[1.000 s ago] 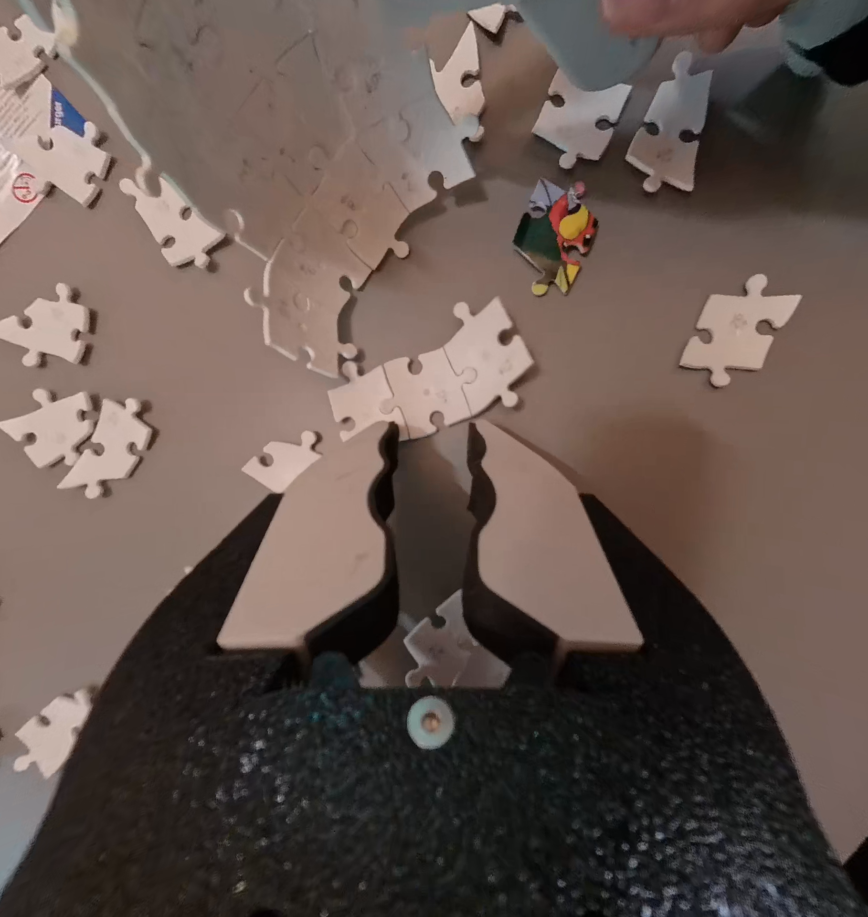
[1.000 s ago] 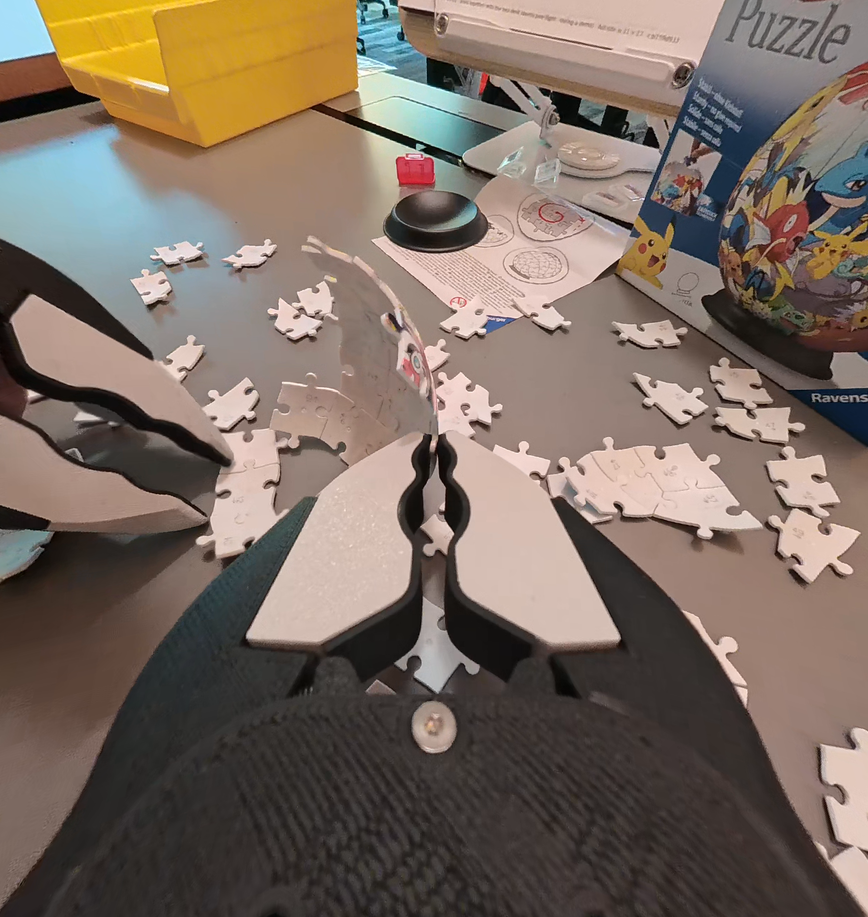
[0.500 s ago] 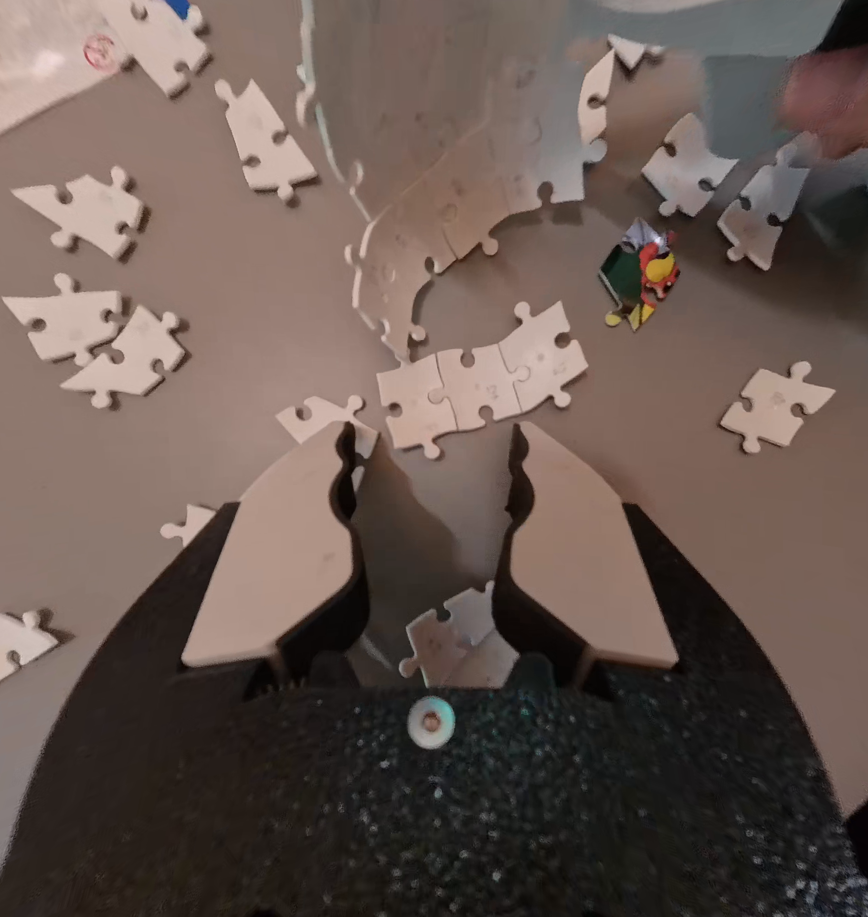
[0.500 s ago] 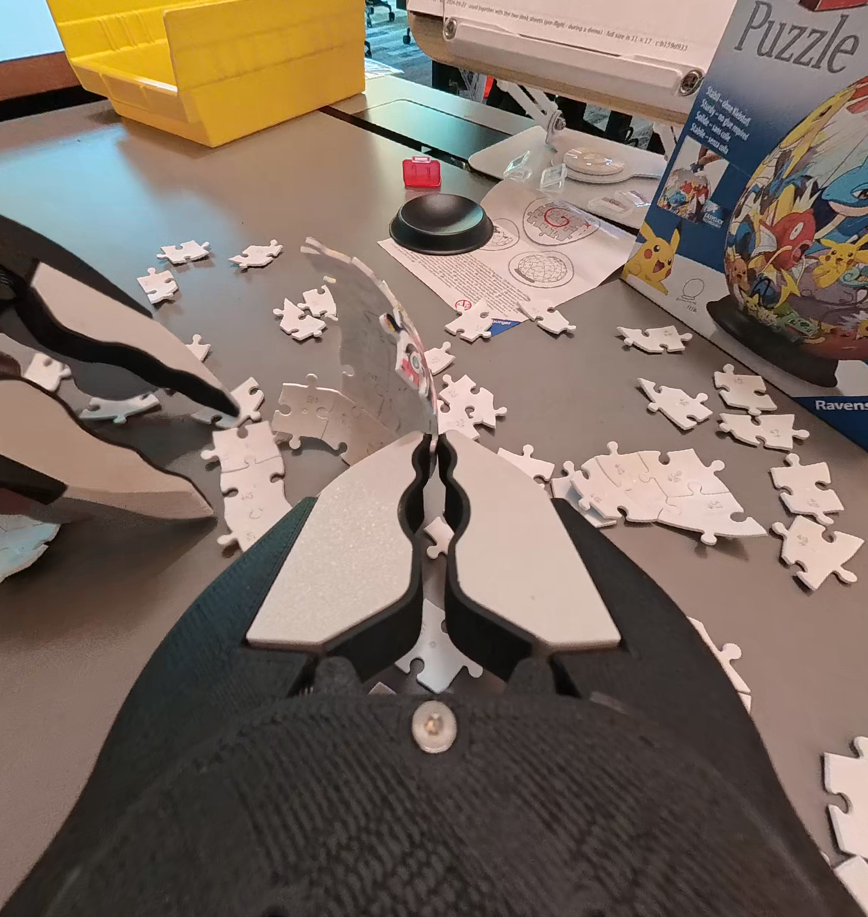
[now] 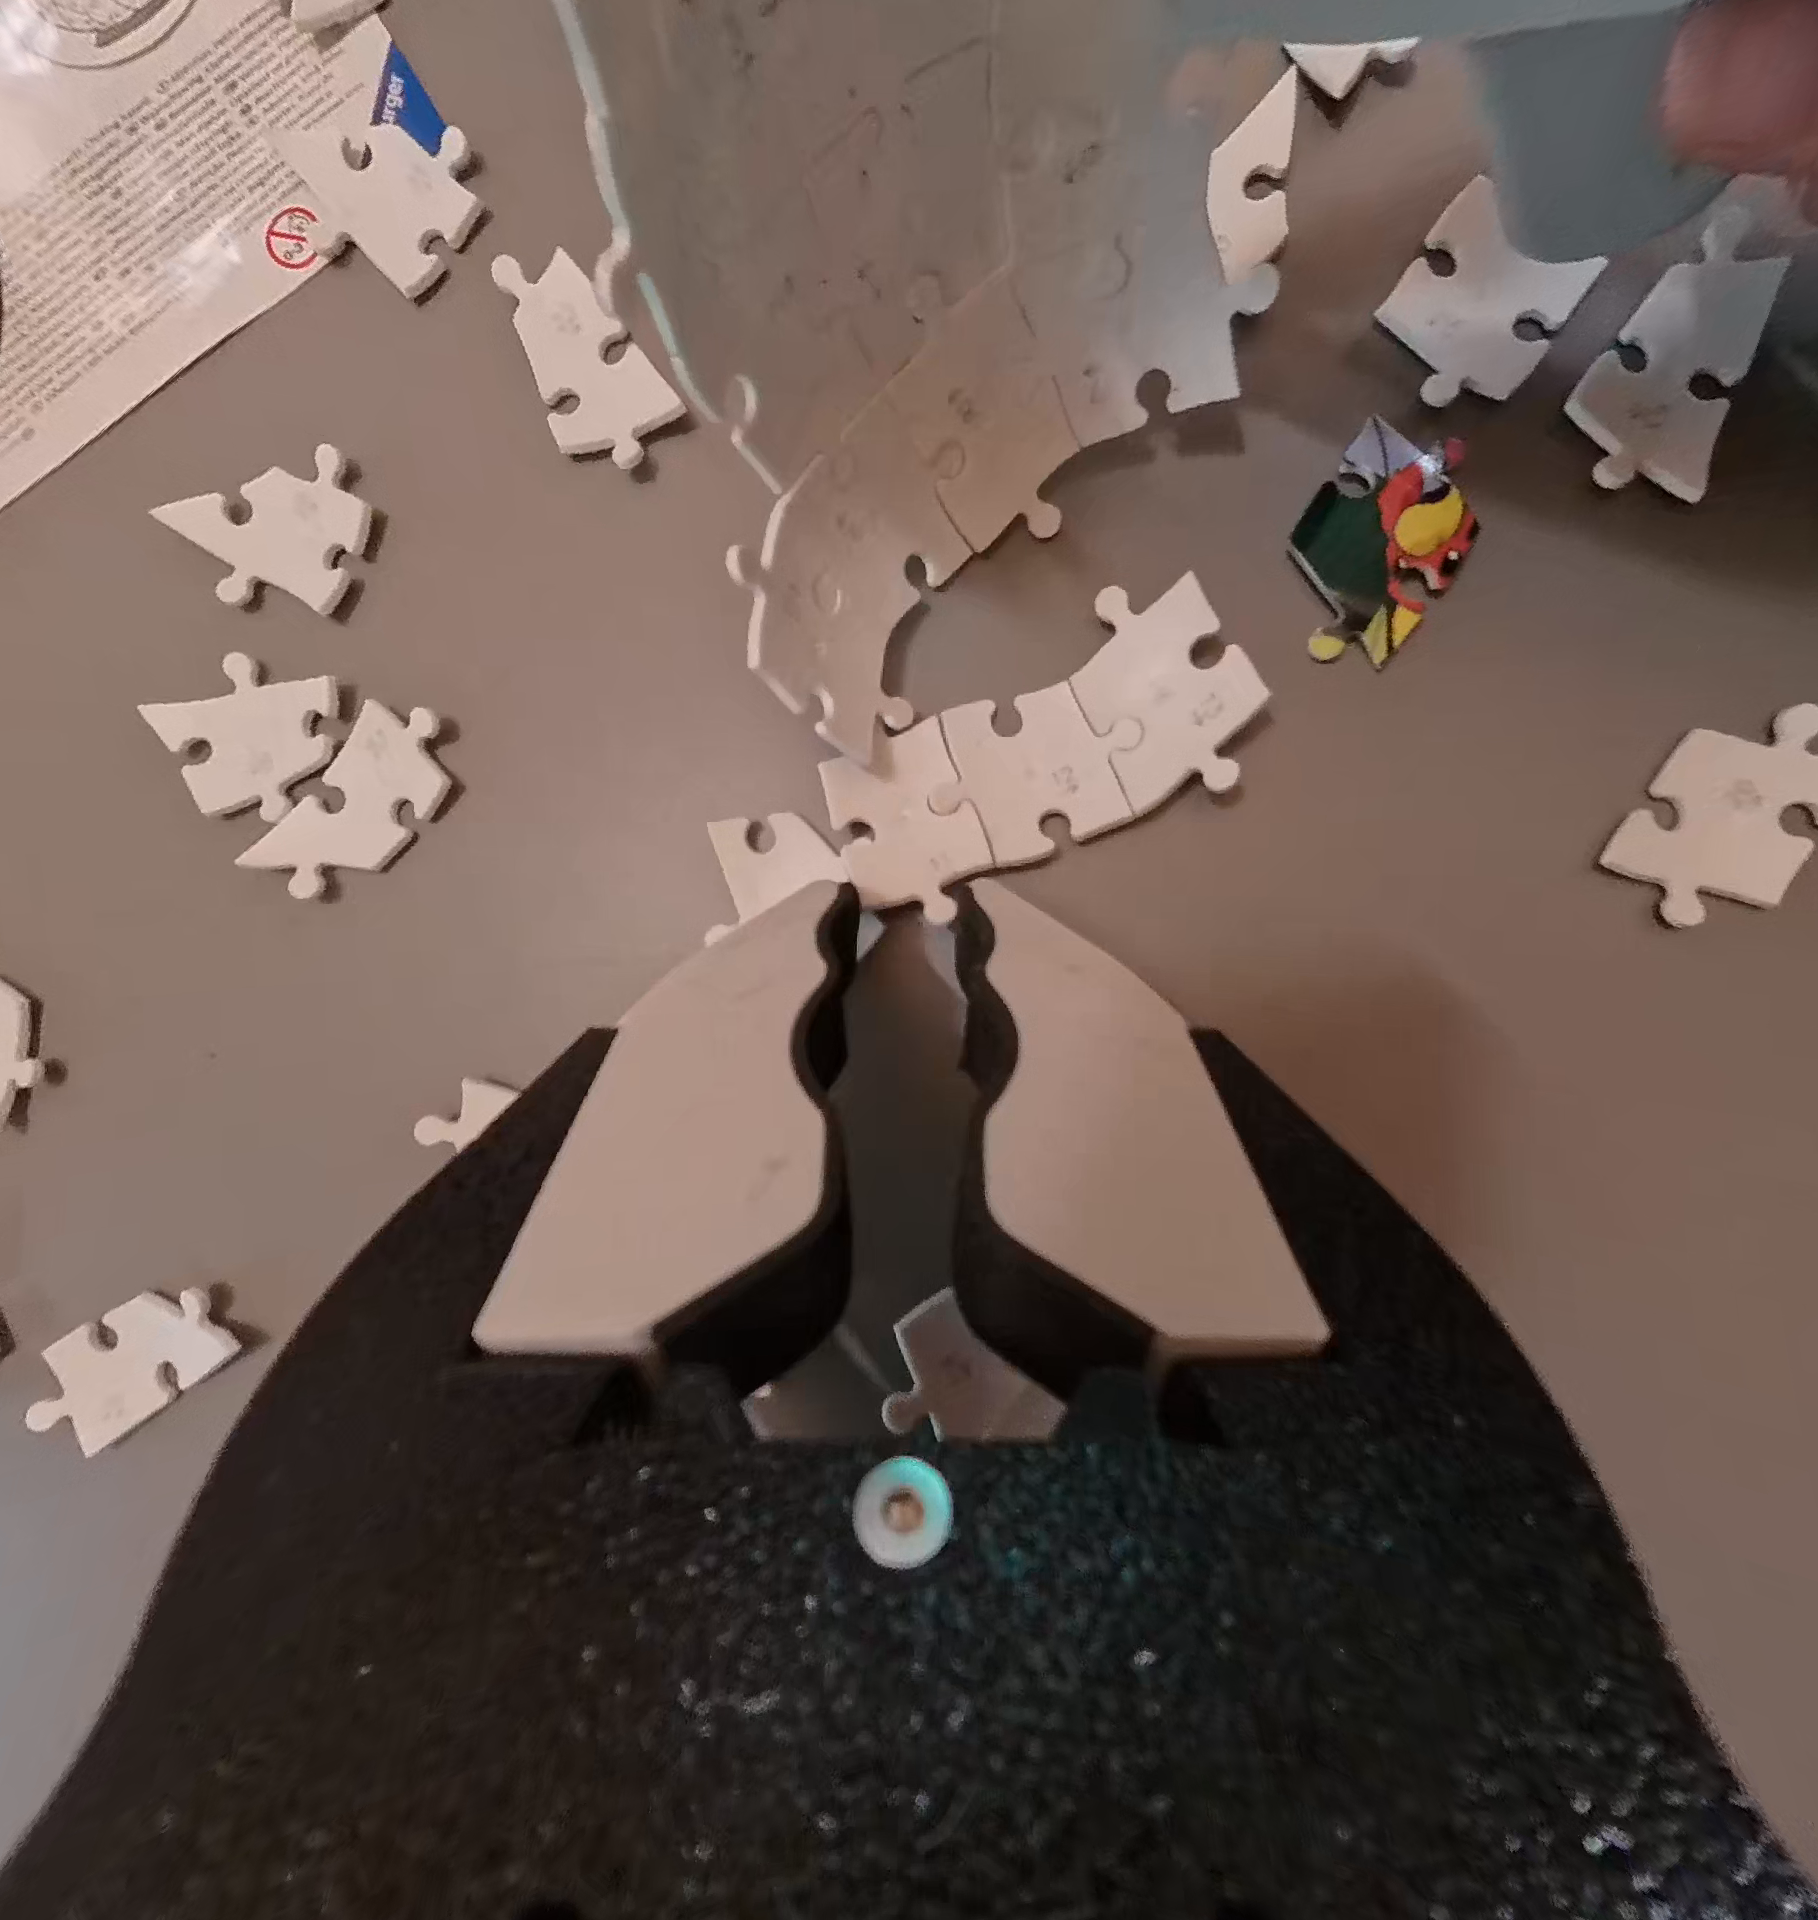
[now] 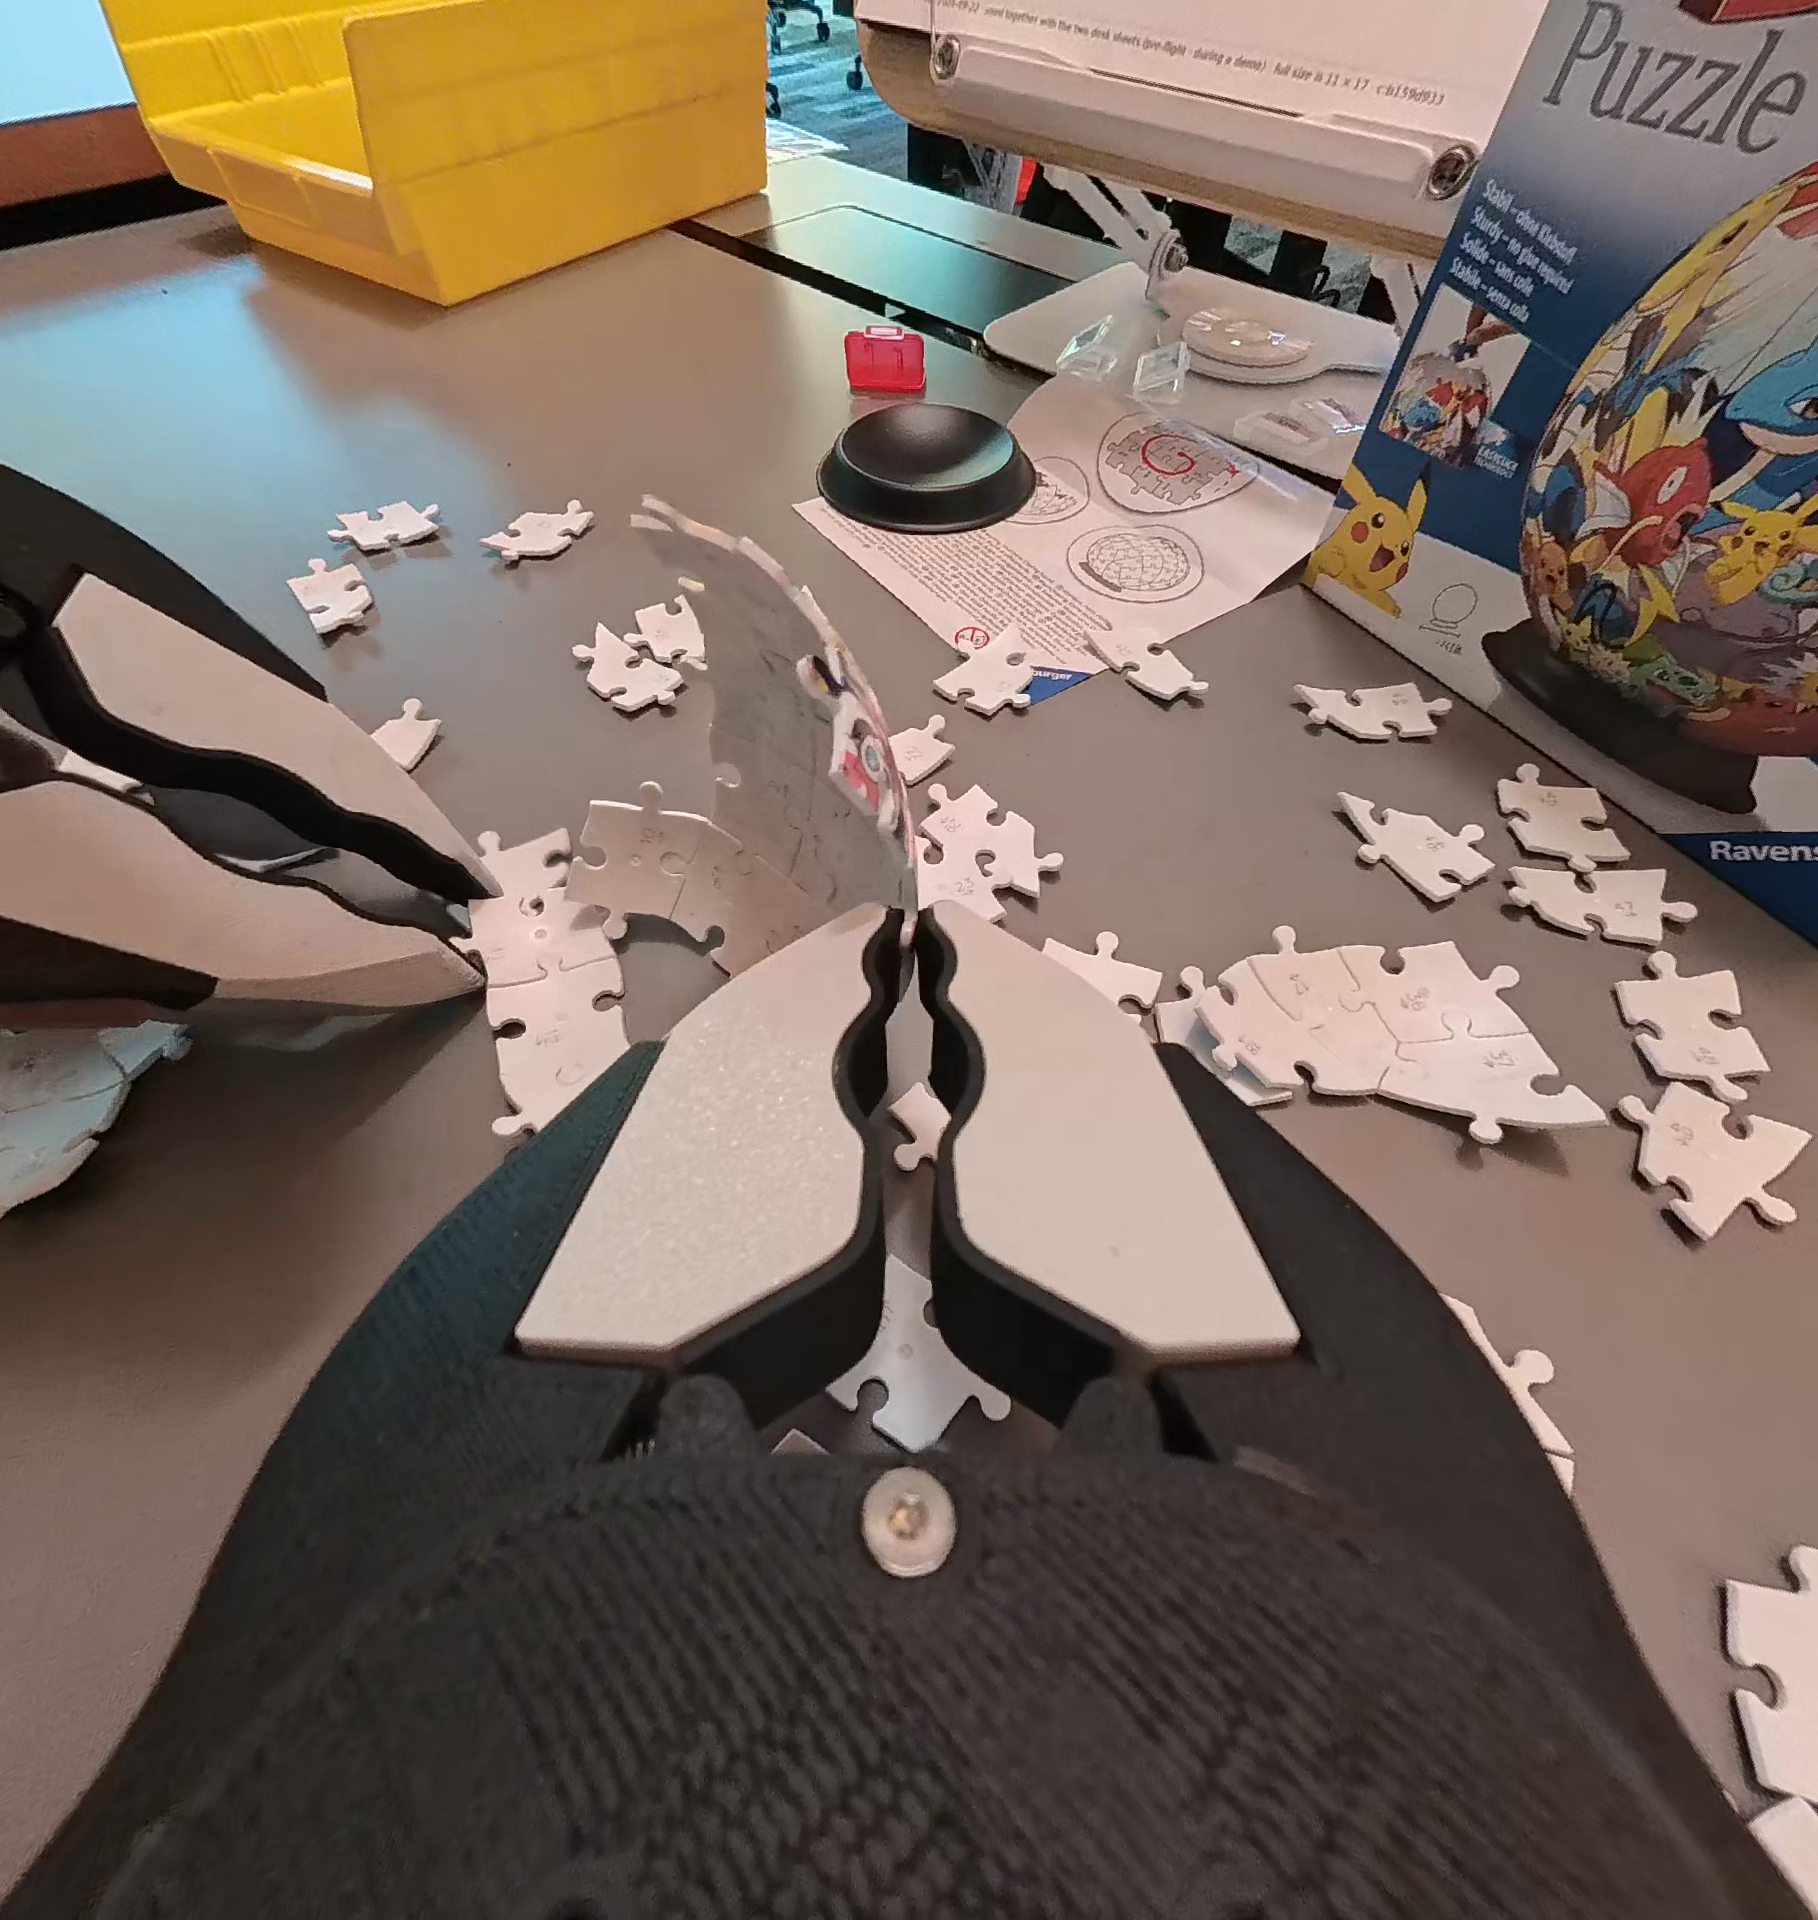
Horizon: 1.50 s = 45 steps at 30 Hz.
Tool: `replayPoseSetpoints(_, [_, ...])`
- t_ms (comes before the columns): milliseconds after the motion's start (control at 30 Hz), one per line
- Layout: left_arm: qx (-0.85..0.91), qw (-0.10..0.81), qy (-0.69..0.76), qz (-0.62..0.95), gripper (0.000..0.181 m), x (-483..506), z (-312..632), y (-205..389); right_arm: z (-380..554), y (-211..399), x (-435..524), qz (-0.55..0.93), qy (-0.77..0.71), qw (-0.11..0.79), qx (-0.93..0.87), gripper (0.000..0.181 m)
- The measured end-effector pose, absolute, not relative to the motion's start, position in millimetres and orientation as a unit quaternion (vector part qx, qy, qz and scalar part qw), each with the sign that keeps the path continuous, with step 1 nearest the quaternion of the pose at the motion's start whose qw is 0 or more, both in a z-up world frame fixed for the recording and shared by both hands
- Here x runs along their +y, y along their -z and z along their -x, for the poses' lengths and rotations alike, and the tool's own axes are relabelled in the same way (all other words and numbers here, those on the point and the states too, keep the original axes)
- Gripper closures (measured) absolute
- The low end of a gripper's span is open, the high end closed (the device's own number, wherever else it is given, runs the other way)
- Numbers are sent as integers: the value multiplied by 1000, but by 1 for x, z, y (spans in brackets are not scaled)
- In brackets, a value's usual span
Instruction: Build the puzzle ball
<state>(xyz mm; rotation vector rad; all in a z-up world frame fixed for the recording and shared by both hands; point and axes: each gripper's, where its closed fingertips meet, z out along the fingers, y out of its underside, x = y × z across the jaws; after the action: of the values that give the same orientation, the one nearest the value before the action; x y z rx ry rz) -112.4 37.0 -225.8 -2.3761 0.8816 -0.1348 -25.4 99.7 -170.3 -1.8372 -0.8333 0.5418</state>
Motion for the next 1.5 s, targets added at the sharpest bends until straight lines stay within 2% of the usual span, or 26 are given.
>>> replayPoseSetpoints(467, [299, 365, 29, 881, 164, 35, 103, 215, 22, 170, 104, 764, -190, 519, -333, 178])
replayPoseSetpoints(1367, [357, 398, -17, 845, 164, 37, 121, 201, 11, 175, 105, 774, -204, 497, -334, 178])
replayPoseSetpoints(1500, [321, 399, -40, 858, 164, 37, 146, 198, 7, 178, 103, 780, -225, 480, -333, 178])
